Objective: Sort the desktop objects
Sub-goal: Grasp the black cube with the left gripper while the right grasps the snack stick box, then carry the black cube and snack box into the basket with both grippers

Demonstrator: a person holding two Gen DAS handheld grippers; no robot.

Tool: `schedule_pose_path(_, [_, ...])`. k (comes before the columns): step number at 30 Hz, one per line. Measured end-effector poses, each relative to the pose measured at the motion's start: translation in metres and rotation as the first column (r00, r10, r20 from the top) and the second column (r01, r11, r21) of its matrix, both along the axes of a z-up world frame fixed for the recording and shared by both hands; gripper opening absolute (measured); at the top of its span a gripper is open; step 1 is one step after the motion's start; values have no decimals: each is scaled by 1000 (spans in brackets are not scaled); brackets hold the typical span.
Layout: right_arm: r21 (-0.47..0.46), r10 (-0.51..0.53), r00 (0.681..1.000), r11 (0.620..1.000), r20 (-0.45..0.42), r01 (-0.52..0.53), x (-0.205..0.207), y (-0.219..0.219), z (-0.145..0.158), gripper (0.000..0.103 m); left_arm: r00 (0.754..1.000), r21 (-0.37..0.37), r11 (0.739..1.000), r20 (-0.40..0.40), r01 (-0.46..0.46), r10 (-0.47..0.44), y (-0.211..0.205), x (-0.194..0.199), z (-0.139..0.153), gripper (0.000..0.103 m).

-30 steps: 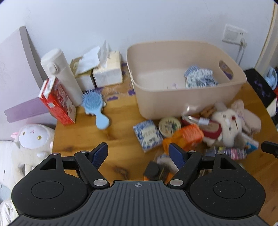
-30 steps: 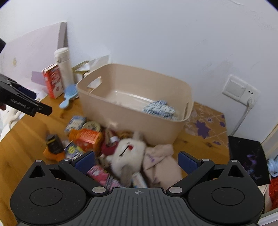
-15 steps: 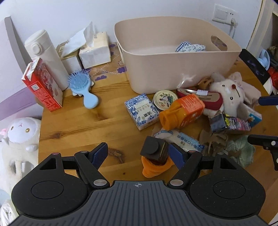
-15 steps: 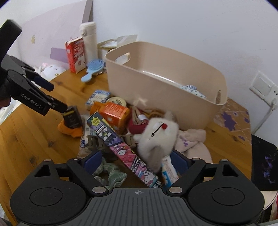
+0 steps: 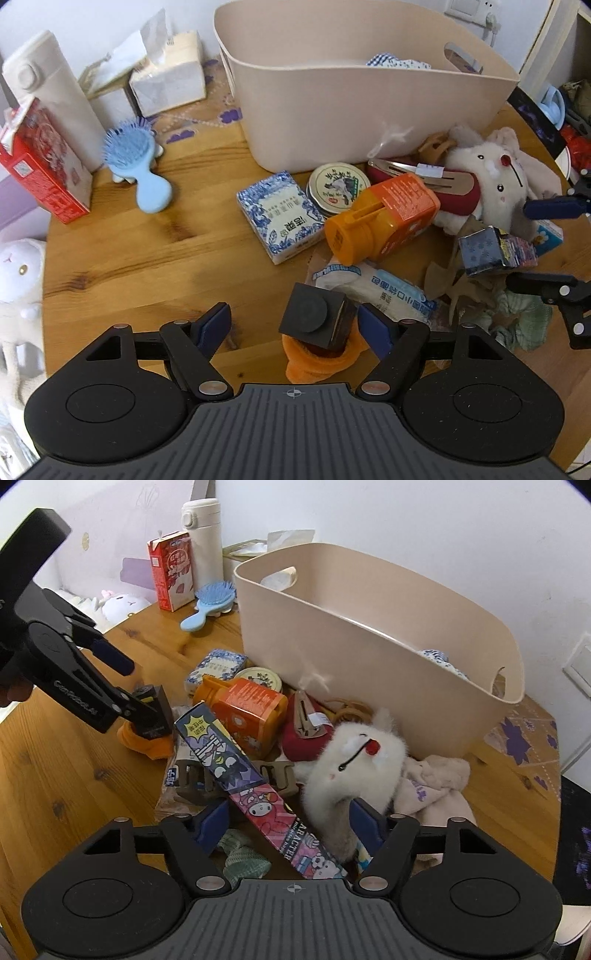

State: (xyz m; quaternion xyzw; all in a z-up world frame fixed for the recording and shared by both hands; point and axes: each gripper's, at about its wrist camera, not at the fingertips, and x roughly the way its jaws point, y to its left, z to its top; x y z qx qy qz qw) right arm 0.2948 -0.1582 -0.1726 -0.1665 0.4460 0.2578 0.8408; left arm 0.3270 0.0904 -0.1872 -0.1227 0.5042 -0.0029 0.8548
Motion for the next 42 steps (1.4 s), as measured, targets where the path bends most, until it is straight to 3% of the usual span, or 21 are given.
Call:
schedule_pose_path(6, [-3,31,999,1000,-44,-31,3,5,-9,49,1000,-61,998,-26,1,-3,-1,5,-8,42])
schedule_pose_path(8, [-6,40,998,999,-53,-40,4,6,-11,41,1000,-61,998,-21,4,-5,-3,5,-7,40])
schedule_pose_path(10, [-4,47,997,999,-57,-47,4,6,-11,23,1000,-70,998,-12,0,-1,-3,5,-5,34])
schedule_pose_path(11, [-4,48,997,999,-58,-48,4,6,-11,22,1000,-79,997,-6,-3,3,-2,4,-5,32])
schedule_pose_path(26, [19,-21,1000,1000,-9,22,-14,-14,11,21,996,-67,995,22,-80,82,-6,-8,10,31])
schedule_pose_path(42, [32,-113,991,993,78,111,-37,-33,46,21,984,-30,996,158,-84,88,-12,-40,60,31])
